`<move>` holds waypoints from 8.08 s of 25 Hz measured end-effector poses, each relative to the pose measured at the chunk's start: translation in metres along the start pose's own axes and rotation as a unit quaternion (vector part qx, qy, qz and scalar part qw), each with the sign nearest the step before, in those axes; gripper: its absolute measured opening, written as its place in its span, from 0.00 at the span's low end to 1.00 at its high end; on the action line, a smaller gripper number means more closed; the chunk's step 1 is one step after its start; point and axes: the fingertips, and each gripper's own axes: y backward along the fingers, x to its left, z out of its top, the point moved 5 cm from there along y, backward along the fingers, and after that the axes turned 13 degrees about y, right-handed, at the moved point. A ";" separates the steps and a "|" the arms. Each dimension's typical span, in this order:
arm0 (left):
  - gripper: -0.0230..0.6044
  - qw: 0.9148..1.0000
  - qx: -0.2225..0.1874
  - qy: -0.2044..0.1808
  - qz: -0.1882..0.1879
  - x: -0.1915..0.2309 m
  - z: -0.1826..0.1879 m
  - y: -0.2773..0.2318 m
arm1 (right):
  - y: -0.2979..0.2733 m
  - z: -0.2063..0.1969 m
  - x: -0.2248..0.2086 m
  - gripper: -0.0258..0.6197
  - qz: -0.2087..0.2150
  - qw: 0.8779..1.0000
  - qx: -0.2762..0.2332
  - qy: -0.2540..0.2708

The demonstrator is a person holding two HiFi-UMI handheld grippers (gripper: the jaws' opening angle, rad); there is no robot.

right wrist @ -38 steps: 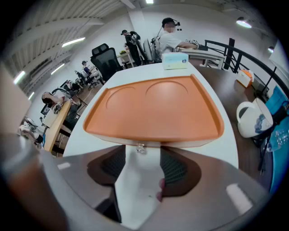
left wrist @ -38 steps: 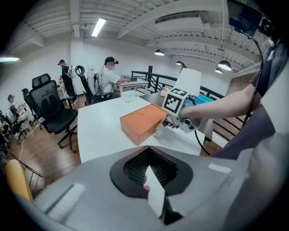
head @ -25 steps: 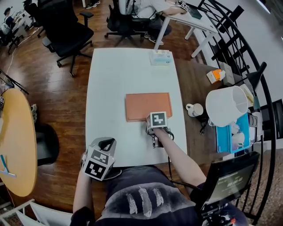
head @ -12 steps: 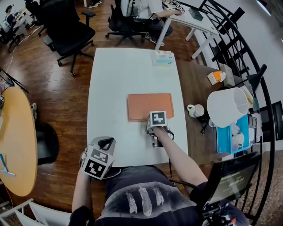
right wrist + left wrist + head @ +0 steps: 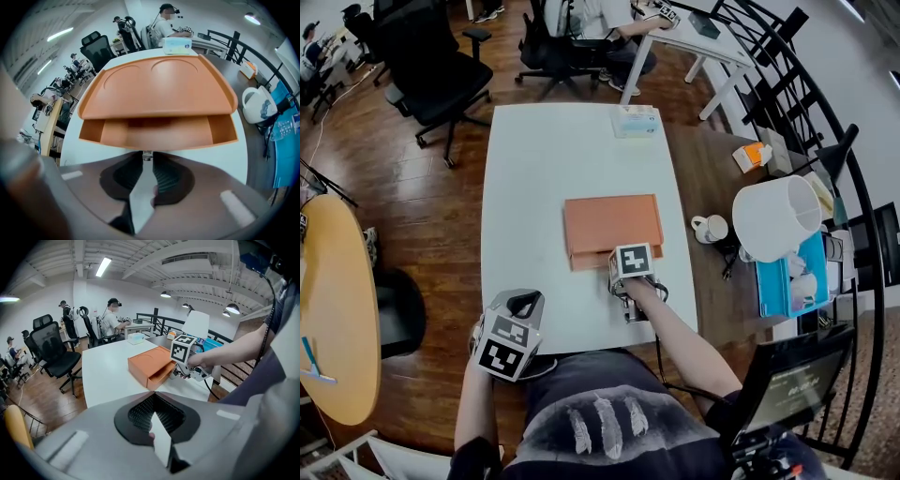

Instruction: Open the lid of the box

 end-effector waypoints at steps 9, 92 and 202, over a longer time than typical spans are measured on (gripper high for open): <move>0.06 1.000 0.002 -0.010 -0.005 -0.007 -0.003 -0.001 | 0.003 -0.026 0.009 0.15 0.006 1.000 -0.006 0.003; 0.06 0.993 0.089 0.082 0.000 0.002 0.049 -0.148 | 0.018 -0.122 0.012 0.21 0.051 0.996 -0.057 -0.045; 0.06 0.992 0.110 -0.051 -0.013 -0.044 0.057 -0.101 | 0.158 -0.008 -0.048 0.04 0.160 0.961 -0.175 0.140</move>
